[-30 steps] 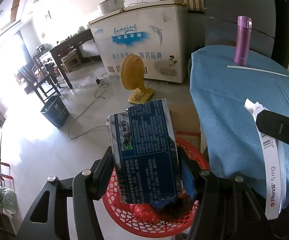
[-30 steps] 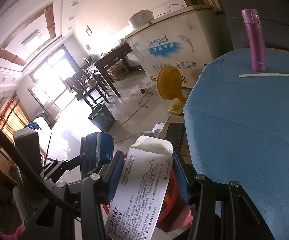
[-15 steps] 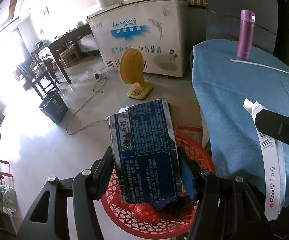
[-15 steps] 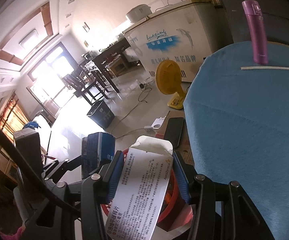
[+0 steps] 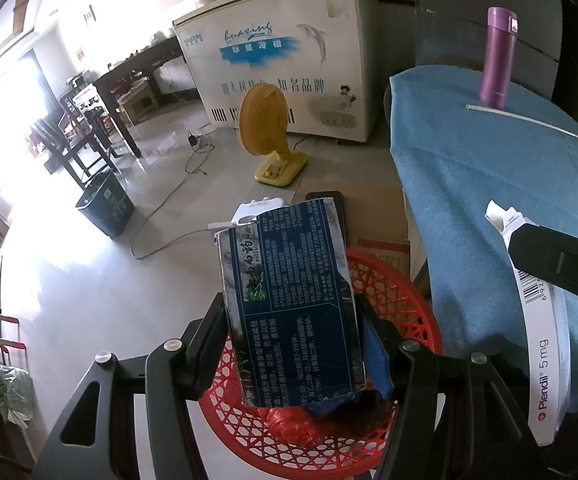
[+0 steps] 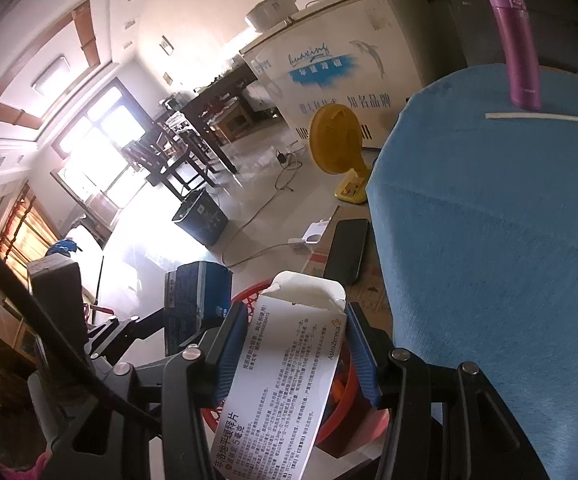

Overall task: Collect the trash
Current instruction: 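Lower the blue box with the left tool while the right tool lowers the white box into the basket, then open the left tool to drop the blue box while the right tool releases the white box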

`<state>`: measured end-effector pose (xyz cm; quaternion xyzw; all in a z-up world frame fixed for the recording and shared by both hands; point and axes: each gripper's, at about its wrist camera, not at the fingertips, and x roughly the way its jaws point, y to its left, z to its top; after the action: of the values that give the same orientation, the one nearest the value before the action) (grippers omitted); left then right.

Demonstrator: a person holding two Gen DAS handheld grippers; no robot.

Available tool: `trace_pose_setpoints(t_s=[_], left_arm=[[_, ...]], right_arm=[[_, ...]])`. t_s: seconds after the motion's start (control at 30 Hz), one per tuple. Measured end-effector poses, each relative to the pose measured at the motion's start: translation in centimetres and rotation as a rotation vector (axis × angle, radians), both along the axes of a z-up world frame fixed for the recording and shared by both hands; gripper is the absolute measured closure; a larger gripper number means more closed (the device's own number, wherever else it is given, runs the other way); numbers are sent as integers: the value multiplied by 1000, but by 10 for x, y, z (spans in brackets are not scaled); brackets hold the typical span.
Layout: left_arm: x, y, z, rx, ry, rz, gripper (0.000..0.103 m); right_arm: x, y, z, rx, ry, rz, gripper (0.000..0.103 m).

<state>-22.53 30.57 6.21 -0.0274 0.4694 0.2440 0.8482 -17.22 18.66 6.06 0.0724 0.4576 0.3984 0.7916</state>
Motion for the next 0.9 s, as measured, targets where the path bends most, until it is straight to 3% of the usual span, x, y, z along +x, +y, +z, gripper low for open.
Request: trace_pose_setpoints(t_s=[0.9], left_arm=[[7, 23, -44, -65, 91, 62, 40]], right_arm=[[8, 30, -32, -44, 81, 65, 50]])
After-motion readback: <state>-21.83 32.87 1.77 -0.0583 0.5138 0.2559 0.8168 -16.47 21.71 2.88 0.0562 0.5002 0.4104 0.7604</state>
